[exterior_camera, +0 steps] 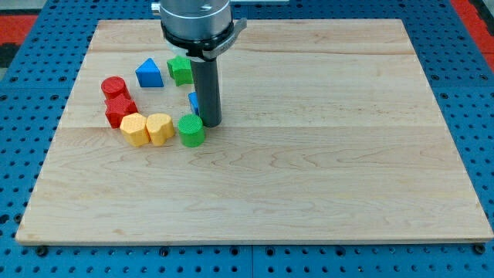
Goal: Slide the green star slightly down
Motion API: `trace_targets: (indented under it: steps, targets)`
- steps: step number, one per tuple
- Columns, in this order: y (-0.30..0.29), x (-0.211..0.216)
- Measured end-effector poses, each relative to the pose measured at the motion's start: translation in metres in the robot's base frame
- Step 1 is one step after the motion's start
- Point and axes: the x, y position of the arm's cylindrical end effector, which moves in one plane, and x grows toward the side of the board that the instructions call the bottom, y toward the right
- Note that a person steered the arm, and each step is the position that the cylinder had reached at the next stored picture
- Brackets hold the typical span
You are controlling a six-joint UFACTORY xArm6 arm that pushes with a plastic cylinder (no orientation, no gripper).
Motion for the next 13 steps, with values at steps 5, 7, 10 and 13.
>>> trace_targets:
  steps: [5,7,10,13]
  targets:
    - [-0.033,-0.130]
    - [-0.061,-0.175]
    - [-0.049,-0.137]
    - [-0.055,-0.151]
